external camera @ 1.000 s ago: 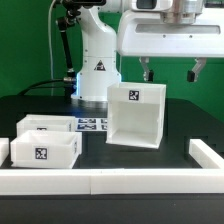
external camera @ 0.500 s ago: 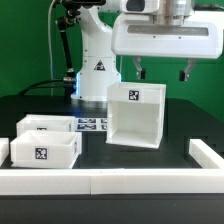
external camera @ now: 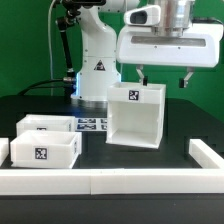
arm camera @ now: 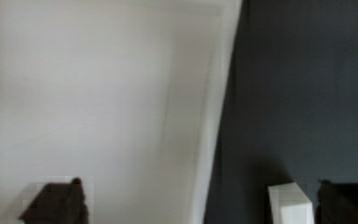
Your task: Assemble drawer
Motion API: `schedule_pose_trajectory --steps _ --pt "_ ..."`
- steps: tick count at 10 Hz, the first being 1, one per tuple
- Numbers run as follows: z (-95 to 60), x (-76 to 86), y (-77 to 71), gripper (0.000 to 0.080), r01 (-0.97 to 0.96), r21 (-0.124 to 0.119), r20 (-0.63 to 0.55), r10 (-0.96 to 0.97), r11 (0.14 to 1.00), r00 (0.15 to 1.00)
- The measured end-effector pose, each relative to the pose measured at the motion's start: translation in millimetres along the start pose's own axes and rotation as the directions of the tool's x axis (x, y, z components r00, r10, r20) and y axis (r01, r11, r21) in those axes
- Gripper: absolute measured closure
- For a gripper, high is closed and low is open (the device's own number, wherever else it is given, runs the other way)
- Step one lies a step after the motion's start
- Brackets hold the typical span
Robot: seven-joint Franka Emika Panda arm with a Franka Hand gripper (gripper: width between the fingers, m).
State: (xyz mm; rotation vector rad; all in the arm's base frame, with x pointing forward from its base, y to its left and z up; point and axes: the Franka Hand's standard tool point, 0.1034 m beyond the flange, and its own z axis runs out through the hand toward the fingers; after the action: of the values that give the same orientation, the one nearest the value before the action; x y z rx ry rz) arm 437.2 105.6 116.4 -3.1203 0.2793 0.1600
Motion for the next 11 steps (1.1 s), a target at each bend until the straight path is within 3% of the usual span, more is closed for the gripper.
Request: schedule_pose_trajectory --steps 3,6,7,8,9,10,11 --pt "15.8 -8.5 0.2 0.0150 0.009 -0.001 0.004 -0.009 1.000 1.000" --pt "16.5 -9.3 0.4 0.0201 0.015 -0.007 0.012 -0.015 1.000 1.000" --pt "16.6 -9.4 0.4 0.0376 0.016 -0.007 0.013 -0.015 1.000 1.000" --pt "16.7 -9.4 0.4 0.0376 0.016 -0.007 0.013 -0.016 1.000 1.000" --pt "16.7 -9.5 0.4 0.0560 0.016 -0.007 0.013 -0.016 1.000 1.000" --pt "16.7 -9.5 0.4 0.0694 0.016 -0.007 0.013 -0.016 1.000 1.000" --pt "16.7 -9.3 0.3 0.0694 0.017 -0.006 0.012 -0.017 1.000 1.000"
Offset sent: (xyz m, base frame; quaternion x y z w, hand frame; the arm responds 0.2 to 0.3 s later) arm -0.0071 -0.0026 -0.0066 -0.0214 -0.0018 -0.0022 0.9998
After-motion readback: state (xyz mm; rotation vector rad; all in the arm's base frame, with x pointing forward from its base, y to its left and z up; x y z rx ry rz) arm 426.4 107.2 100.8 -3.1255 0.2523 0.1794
